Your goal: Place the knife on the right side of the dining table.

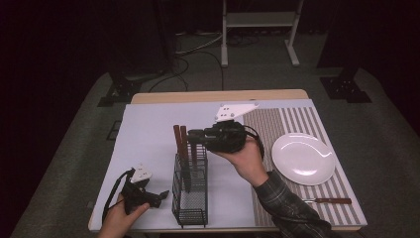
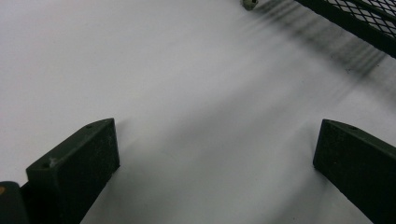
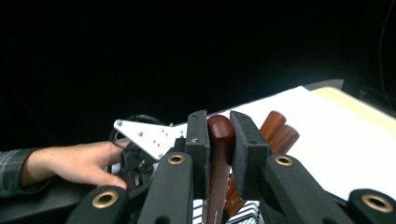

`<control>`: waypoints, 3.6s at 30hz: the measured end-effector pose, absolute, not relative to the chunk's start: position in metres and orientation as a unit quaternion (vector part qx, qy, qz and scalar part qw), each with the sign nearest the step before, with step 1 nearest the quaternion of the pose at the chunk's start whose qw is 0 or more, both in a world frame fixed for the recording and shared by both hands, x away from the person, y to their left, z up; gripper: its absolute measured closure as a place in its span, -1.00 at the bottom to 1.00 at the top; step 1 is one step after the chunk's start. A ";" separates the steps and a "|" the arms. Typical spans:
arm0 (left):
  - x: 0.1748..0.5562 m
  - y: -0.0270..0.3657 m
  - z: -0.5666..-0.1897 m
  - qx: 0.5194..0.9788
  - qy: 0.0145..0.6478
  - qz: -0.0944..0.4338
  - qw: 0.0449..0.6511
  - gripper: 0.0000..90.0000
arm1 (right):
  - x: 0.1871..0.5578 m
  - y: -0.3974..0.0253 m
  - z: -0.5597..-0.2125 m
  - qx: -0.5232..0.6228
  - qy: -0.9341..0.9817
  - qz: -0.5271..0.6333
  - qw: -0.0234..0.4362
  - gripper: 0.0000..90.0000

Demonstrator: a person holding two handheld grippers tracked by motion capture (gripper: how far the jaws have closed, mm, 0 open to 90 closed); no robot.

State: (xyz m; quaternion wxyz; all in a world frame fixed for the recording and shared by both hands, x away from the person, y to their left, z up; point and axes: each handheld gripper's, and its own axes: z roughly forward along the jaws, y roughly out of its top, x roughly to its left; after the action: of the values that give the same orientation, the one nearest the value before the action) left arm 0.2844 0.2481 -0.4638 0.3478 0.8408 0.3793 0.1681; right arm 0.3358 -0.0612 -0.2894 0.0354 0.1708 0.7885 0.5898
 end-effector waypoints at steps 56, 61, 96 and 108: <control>0.284 0.248 -0.464 0.841 0.379 0.168 0.348 -1.00 | 0.351 -0.141 -0.208 0.219 0.719 0.634 0.182 0.75; 0.284 0.248 -0.464 0.840 0.380 0.168 0.348 -1.00 | 0.357 -0.157 -0.215 0.243 0.713 0.626 0.203 0.75; 0.285 0.248 -0.464 0.839 0.380 0.169 0.350 -1.00 | 0.433 -0.236 -0.288 0.404 0.664 0.555 0.296 0.76; 0.284 0.248 -0.464 0.839 0.380 0.169 0.350 -1.00 | 0.452 -0.248 -0.317 0.438 0.657 0.534 0.302 0.76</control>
State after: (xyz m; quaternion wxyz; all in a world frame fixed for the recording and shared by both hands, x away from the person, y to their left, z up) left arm 0.2845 0.2478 -0.4642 0.3499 0.8393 0.3804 0.1688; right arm 0.4516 -0.2476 -0.3169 0.3016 0.4384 0.6570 0.5340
